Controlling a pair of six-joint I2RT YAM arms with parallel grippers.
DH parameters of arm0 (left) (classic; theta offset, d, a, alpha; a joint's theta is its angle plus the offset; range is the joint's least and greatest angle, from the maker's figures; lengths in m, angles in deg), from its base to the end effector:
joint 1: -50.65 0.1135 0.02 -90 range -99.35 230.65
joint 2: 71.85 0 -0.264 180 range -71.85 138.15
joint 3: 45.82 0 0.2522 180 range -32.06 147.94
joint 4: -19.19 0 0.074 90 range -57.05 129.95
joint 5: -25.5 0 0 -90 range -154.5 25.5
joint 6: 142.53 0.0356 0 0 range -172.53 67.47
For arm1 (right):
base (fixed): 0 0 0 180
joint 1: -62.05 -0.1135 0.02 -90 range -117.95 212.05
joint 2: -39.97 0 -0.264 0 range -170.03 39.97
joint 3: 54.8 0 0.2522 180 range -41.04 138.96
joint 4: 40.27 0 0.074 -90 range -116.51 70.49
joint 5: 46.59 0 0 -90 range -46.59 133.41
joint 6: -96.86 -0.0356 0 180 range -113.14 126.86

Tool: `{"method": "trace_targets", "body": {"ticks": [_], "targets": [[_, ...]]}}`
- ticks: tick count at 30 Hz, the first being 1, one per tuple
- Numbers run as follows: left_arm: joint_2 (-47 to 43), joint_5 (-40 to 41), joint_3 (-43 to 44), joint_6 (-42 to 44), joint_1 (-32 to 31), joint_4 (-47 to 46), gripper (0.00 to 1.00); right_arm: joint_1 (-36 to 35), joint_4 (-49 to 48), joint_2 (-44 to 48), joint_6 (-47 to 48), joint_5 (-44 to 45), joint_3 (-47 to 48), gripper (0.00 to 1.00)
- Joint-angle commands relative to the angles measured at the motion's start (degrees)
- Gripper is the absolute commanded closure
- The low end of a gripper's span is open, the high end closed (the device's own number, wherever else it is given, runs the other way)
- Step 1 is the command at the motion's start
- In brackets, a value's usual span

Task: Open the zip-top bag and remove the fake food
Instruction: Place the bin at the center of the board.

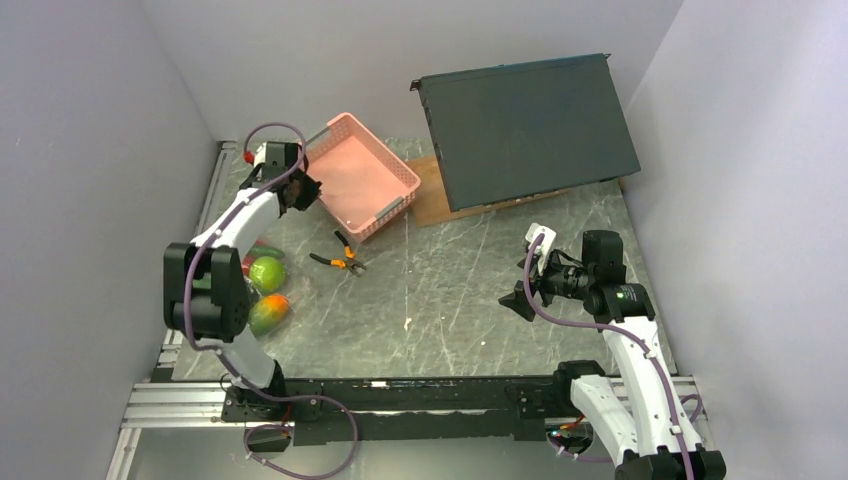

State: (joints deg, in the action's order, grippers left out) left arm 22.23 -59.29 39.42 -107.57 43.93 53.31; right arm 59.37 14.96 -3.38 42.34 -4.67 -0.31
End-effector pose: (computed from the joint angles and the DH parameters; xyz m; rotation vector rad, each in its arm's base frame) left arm 0.3659 -0.0399 0.2635 -1.0074 2.1317 -0.4345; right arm 0.1443 0.0333 0.2754 -1.0521 1.8386 0.6418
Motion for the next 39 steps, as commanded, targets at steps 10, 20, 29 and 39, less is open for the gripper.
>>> {"method": "trace_targets", "body": {"ticks": [10, 20, 29, 39], "targets": [[13.5, -2.3, 11.8, -3.8, 4.2, -1.1, 1.0, -0.2, -1.2, 0.8, 1.2, -1.6, -0.2, 0.0], [15.8, -4.5, 13.6, -1.5, 5.3, -1.4, 0.86, -0.2, -1.1, 0.8, 1.3, -1.7, -0.4, 0.0], [15.9, -6.4, 14.6, 1.3, 5.8, -0.2, 0.49, -0.2, -1.1, 0.7, 1.4, -1.4, -0.5, 0.0], [1.1, -5.9, 7.8, 15.5, 6.5, 2.4, 0.32, -0.1, -0.9, 1.1, 1.7, -1.9, -0.5, 0.0]]}}
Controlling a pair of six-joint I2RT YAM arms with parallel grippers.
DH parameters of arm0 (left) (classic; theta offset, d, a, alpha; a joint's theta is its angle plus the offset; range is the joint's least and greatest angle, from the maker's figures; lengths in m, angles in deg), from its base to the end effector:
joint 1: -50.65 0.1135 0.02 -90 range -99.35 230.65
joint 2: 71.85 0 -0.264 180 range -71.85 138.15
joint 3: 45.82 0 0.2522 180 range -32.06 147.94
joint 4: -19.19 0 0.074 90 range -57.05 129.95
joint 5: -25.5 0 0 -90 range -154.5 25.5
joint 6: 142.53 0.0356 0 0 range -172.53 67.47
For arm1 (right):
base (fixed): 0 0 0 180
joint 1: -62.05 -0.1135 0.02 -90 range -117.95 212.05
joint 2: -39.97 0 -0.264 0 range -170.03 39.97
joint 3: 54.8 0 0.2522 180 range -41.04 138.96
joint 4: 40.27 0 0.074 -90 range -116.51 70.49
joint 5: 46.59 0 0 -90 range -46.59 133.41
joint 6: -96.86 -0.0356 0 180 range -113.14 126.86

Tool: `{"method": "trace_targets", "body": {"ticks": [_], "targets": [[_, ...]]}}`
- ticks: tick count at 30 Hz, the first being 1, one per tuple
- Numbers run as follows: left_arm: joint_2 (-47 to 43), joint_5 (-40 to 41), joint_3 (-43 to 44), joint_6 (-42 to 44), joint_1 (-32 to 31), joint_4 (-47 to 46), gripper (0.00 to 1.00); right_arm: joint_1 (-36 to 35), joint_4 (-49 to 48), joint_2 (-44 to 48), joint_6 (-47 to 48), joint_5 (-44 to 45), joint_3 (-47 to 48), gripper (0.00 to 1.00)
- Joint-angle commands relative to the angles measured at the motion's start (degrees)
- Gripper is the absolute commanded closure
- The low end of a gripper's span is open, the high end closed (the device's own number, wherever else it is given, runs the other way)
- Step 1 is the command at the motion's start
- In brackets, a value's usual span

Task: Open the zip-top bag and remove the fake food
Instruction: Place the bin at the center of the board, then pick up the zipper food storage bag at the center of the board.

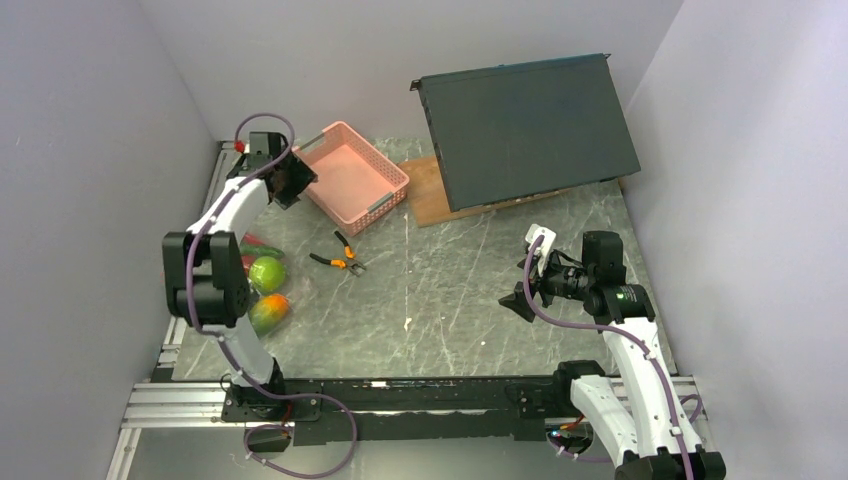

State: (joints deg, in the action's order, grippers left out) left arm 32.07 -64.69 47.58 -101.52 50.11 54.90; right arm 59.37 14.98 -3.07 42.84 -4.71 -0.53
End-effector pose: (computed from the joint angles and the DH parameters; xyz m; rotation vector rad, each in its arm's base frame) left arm 0.4073 -0.0040 0.2446 -0.9906 2.2055 -0.4105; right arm 0.1433 0.0332 0.2749 -1.0599 1.8316 0.6366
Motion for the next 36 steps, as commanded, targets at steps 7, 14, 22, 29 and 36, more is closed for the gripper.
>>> {"method": "trace_targets", "body": {"ticks": [7, 14, 22, 29, 36], "targets": [[-24.7, -0.7, -10.3, 21.1, 0.4, 6.9, 0.21, -0.2, -0.5, 1.1, 1.5, -2.1, 0.0, 0.0], [-30.3, 14.1, -18.3, 26.2, 2.7, 11.3, 0.16, -0.5, -0.1, 1.1, 1.8, -2.5, 0.1, 0.0], [-13.0, 21.4, -8.1, 27.5, 5.8, 19.4, 0.17, -0.8, -0.1, 1.0, 1.9, -2.3, -0.1, 0.0], [1.0, 24.6, 2.0, 31.5, 5.7, 23.5, 0.17, -1.3, 0.0, 0.8, 2.1, -2.2, -0.1, 0.0], [8.1, 25.3, 3.3, 33.3, 5.8, 24.9, 0.35, -1.4, 0.0, 0.6, 2.2, -2.1, -0.1, 0.0]]}}
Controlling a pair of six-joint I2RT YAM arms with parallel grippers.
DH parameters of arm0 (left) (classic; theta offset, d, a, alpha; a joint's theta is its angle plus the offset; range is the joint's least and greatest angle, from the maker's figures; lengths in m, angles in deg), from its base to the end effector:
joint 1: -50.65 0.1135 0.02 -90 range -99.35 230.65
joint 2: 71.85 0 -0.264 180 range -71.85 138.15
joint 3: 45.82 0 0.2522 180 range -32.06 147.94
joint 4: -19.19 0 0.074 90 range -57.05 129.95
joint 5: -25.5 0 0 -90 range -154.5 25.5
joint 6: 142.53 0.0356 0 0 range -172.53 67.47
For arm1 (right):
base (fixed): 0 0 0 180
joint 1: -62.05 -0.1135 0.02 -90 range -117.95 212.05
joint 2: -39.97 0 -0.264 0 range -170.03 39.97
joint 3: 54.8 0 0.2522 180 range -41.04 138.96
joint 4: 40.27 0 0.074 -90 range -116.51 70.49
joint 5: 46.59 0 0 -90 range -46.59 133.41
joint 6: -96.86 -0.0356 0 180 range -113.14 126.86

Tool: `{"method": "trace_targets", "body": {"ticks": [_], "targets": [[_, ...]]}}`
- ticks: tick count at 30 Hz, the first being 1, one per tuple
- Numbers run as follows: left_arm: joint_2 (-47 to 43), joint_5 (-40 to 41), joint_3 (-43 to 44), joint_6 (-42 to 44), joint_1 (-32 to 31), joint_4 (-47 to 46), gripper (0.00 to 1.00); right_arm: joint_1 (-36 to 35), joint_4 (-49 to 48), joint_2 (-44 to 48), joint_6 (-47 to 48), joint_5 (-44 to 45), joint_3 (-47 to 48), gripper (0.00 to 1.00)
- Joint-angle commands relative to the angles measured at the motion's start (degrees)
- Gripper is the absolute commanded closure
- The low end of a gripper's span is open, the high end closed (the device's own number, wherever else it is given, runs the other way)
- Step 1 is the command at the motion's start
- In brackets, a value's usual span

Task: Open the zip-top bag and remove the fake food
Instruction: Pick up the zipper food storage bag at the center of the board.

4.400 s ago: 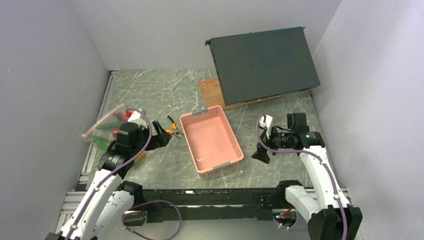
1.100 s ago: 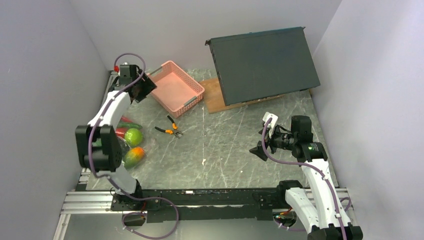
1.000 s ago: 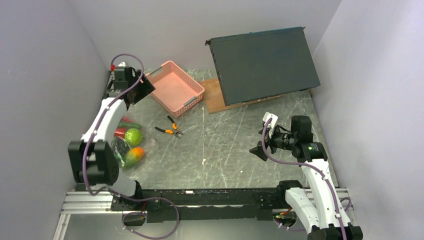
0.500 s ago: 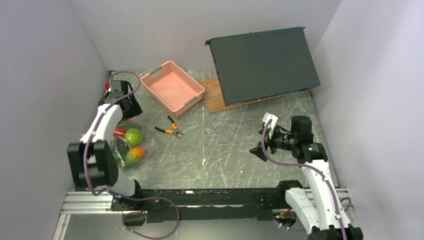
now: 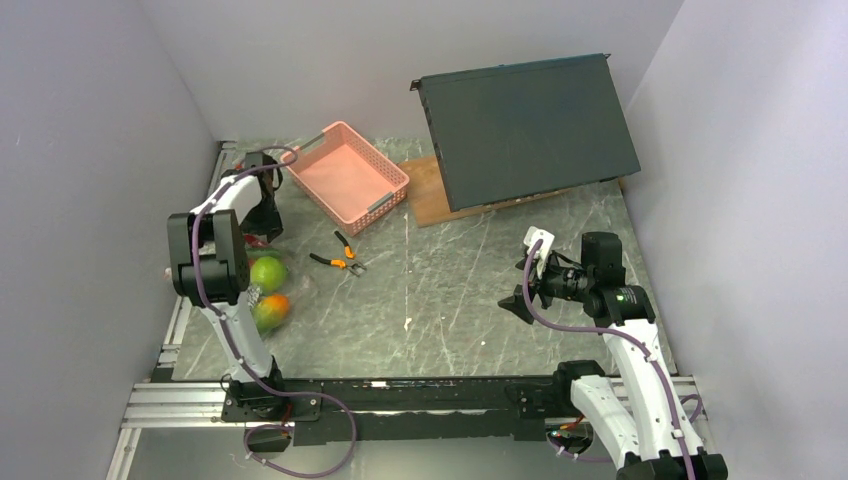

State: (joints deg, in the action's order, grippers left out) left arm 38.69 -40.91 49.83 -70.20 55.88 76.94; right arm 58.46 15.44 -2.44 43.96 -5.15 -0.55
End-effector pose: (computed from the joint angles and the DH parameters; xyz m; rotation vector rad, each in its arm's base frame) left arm 0.3853 0.0496 0.1941 -0.6321 2.6792 0.5256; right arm 0.1403 0.0355 0.2757 -1.0939 1.8050 0.6409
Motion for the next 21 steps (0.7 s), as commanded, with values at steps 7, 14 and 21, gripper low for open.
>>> {"method": "trace_targets", "body": {"ticks": [7, 14, 21], "targets": [[1.2, 3.0, 1.2, 2.5, 0.0, 3.4, 0.94, -0.5, -0.3, 0.2, 1.2, -1.6, -0.1, 0.0], [-10.9, 1.1, -3.1, 2.4, -0.3, 1.3, 1.0, -0.5, -0.4, 0.4, 1.3, -1.5, -0.1, 0.0], [-29.8, -3.5, -12.9, 1.2, -2.3, -1.6, 1.0, -0.5, -0.3, 0.1, 1.4, -1.8, -0.1, 0.0]]}}
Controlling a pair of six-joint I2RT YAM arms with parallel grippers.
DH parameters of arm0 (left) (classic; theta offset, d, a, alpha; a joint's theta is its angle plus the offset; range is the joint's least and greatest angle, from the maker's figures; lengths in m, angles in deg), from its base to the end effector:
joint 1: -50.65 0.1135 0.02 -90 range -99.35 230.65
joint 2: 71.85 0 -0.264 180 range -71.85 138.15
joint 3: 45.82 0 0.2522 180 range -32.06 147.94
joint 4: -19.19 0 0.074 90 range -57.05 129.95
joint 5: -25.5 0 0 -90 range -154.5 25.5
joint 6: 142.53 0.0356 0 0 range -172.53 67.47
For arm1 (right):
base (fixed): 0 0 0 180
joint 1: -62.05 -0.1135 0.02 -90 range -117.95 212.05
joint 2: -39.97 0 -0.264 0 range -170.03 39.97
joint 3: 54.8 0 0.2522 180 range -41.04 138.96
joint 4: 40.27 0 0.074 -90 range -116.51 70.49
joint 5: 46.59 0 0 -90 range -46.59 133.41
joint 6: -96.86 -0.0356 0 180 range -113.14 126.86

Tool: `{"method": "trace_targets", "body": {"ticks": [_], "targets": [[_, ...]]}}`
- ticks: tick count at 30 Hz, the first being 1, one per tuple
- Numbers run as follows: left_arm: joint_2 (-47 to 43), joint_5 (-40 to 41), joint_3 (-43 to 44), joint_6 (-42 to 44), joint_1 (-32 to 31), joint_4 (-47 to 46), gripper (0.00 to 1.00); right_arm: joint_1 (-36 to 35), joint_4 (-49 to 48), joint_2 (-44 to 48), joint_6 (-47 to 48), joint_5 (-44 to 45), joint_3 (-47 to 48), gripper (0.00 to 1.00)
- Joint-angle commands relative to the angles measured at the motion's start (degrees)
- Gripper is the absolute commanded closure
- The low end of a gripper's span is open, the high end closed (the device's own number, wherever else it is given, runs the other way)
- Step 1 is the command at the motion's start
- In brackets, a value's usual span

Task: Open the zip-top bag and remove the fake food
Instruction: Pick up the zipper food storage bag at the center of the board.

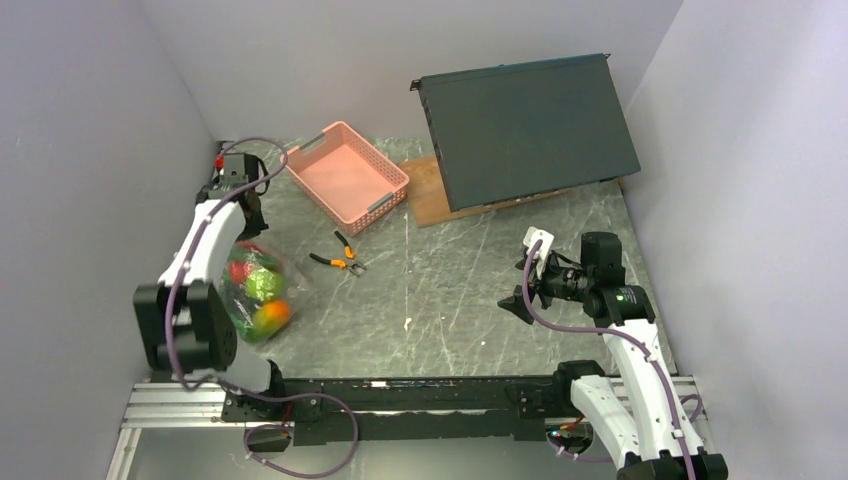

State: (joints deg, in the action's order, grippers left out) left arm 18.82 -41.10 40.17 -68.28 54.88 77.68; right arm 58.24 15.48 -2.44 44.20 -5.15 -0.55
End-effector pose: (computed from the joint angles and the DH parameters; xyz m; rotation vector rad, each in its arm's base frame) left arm 0.3207 0.0379 0.2617 -0.5773 2.5373 0.4733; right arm 0.1401 0.0361 0.2756 -1.1011 1.8012 0.6411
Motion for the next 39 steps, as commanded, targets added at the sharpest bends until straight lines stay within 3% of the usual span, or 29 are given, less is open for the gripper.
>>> {"method": "trace_targets", "body": {"ticks": [1, 16, 26, 31, 34, 39], "targets": [[-12.3, -4.3, -4.2, -0.9, -1.8, -2.7, 1.0, -0.4, -0.4, 0.1, 1.2, -1.8, -0.1, 0.0], [-33.1, -15.0, -12.1, -9.6, -22.8, -8.0, 1.0, -0.3, 0.9, -1.7, 2.7, -5.2, 0.6, 0.0], [-39.1, -19.5, -9.4, -6.5, -27.8, -5.3, 1.0, -0.4, 6.2, -4.4, 11.5, -10.1, 1.6, 0.0], [-41.3, -26.2, -10.6, -8.0, -29.9, -8.8, 1.0, -0.3, 10.6, -7.9, 17.5, -14.2, 6.0, 0.0], [-42.0, -28.9, -12.6, -10.5, -31.8, -12.9, 1.0, -0.5, 10.6, -11.5, 14.6, -18.4, 11.5, 0.0], [-40.2, -29.9, -15.3, -15.0, -36.8, -20.4, 1.0, -4.1, 4.7, -17.3, 0.2, -20.9, 20.1, 0.0]]}}
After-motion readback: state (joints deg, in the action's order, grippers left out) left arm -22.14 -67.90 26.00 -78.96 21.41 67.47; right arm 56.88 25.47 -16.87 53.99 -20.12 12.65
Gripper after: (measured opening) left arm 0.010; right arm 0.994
